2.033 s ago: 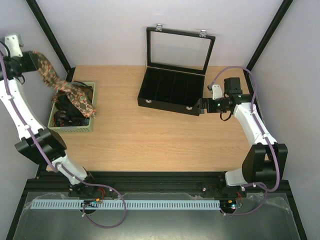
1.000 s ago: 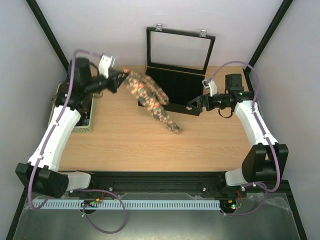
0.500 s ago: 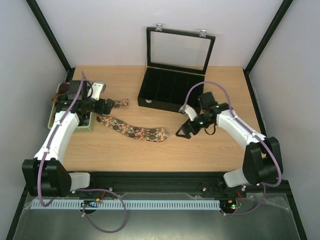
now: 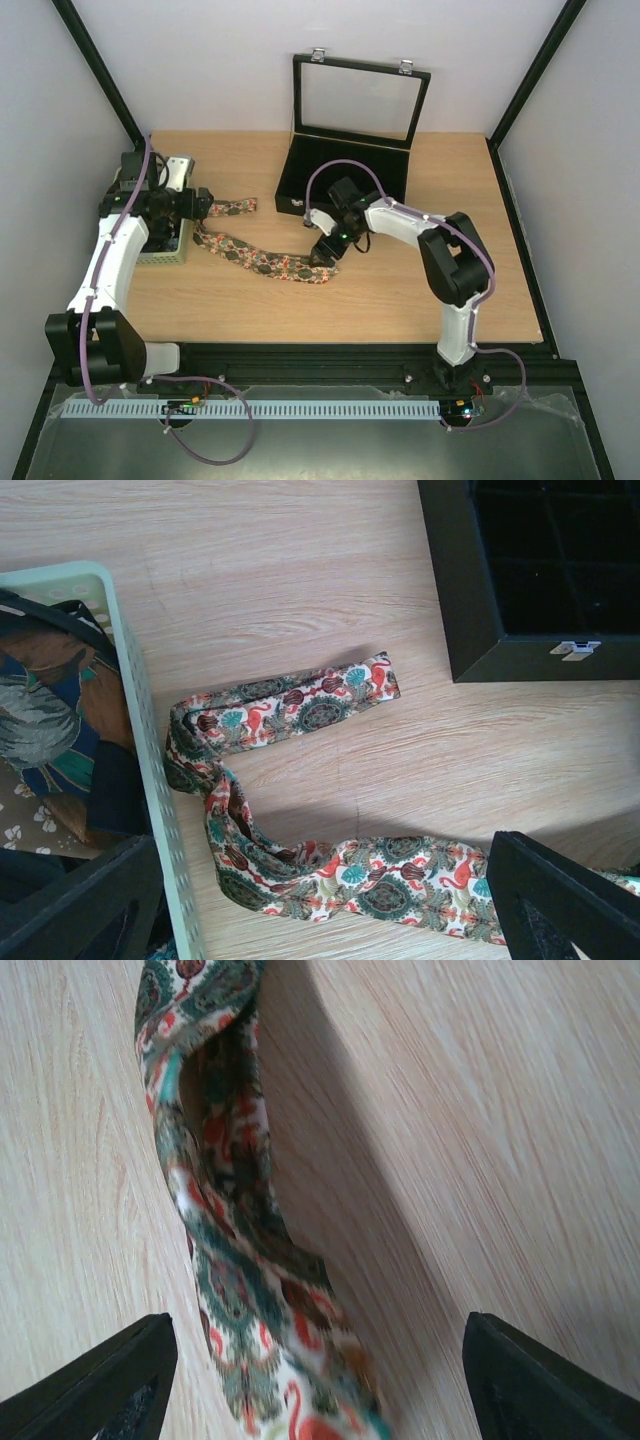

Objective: Roll the ties
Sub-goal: Pick up the tie from the center of the board.

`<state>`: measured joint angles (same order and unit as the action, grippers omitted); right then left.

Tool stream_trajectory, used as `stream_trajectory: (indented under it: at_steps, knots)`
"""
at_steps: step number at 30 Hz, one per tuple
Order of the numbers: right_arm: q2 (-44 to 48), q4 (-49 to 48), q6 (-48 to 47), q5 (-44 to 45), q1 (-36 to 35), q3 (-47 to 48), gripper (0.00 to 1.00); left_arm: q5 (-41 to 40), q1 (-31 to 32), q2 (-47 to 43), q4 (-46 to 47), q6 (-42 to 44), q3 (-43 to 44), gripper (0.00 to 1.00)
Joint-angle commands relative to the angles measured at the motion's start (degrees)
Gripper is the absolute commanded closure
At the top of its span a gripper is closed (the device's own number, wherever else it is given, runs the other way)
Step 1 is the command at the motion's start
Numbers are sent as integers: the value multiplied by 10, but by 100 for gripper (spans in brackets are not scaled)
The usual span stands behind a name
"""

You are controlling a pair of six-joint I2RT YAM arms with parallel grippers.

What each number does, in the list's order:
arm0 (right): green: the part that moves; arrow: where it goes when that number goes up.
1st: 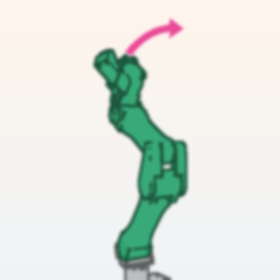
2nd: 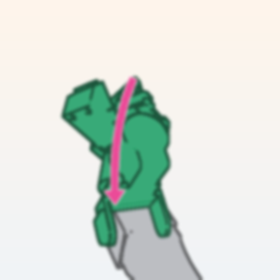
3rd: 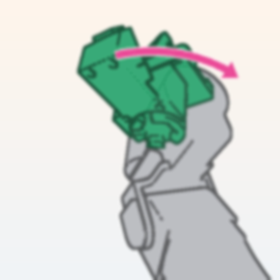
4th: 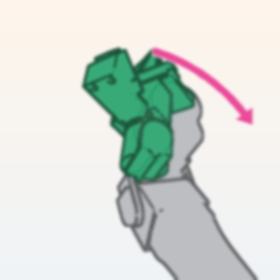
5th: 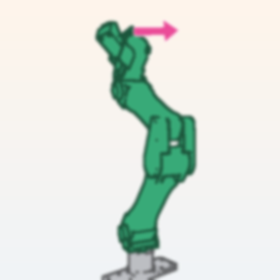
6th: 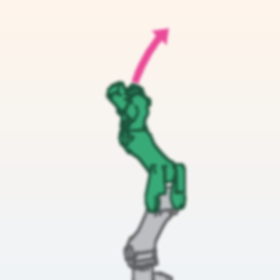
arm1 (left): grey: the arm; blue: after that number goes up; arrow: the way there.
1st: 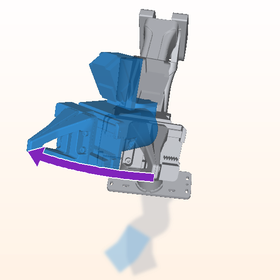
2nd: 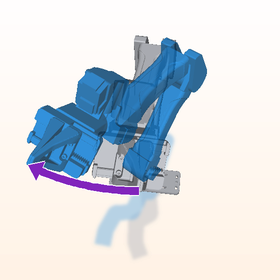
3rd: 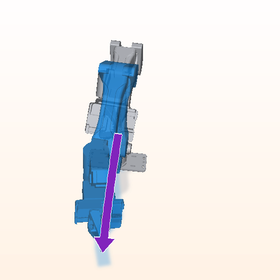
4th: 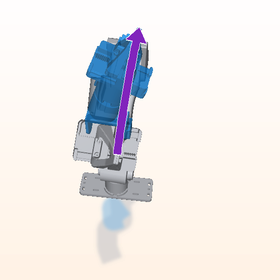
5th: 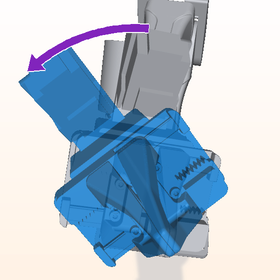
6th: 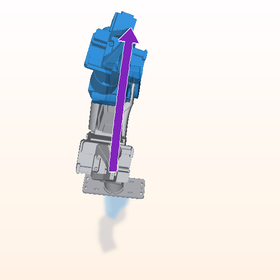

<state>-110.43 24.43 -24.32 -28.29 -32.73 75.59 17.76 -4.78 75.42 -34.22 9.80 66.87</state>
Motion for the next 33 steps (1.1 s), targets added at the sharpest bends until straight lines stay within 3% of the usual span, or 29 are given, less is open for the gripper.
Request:
stream_trajectory:
  at_steps: [1, 4, 10, 17, 25, 33]
  knots:
    - [-40, 45, -38, -2, -29, 39, 23, 6, -3, 0, -2, -5, 14, 8]
    - [-54, 67, -61, -7, -34, 30, 39, 2, -7, 8, 0, 5, 21, 8]
    - [18, 112, -104, 38, -32, -40, 97, 2, -8, 84, -46, 51, 83, 11]
    - [200, 106, -142, 150, -29, -166, 99, -7, 19, 186, -44, 131, 125, 17]
    - [313, 108, -172, 284, -30, -260, 98, -11, 76, 328, -13, 269, 178, 23]
    - [392, 121, -178, 329, -30, -305, 99, -6, 86, 529, -94, 303, 402, 30]
